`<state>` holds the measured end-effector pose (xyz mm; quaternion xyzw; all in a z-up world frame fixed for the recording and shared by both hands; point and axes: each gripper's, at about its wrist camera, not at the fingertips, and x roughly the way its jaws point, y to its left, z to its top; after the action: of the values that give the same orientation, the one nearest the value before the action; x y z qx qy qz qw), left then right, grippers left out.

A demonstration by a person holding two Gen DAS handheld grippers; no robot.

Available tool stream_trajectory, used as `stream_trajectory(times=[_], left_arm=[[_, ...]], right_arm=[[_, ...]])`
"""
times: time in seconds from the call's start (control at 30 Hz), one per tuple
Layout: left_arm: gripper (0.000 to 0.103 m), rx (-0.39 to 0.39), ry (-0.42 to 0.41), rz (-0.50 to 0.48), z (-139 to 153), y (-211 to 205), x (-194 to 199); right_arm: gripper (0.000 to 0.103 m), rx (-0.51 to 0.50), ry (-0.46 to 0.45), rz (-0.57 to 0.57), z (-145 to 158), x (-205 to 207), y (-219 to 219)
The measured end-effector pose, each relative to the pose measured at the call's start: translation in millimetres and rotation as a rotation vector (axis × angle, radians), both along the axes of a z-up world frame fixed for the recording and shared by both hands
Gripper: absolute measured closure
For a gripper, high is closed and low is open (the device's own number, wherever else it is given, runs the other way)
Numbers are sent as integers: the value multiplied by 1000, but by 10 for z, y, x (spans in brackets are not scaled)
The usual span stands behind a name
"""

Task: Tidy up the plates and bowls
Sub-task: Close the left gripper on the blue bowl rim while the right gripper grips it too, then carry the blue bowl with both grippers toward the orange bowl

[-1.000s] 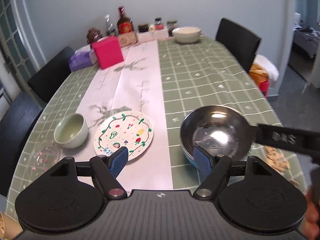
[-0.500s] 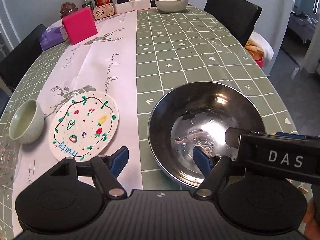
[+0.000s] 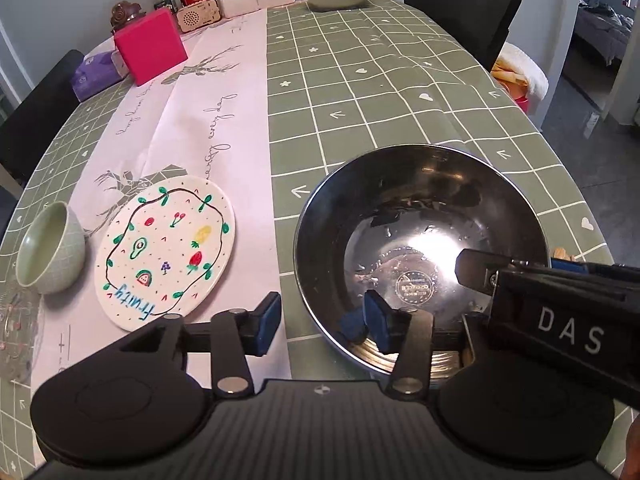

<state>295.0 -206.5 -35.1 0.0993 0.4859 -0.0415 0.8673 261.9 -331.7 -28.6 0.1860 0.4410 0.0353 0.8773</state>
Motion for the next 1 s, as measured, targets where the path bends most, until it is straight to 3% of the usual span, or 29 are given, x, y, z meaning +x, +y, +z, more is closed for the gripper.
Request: stream_trajectory(times=[0.03, 0.1, 0.27, 0.43, 0.63, 1.0], left_arm=[[63, -7, 8, -5, 6, -8, 1], [68, -10, 21, -2, 14, -29, 4], [69, 13, 34, 12, 21, -84, 14], [81, -84, 92, 39, 77, 28, 19], [84, -175, 149, 66, 121, 139, -19], [85, -195, 182, 71, 311, 253, -274]], right_arm=[[67, 4, 5, -3, -1, 8, -14], [71, 12, 11, -1, -4, 16, -38], [84, 21, 22, -10, -13, 15, -89], [87, 18, 30, -41, 3, 5, -111], [89, 77, 53, -71, 54, -63, -235], [90, 122, 115, -72, 234, -286, -240]])
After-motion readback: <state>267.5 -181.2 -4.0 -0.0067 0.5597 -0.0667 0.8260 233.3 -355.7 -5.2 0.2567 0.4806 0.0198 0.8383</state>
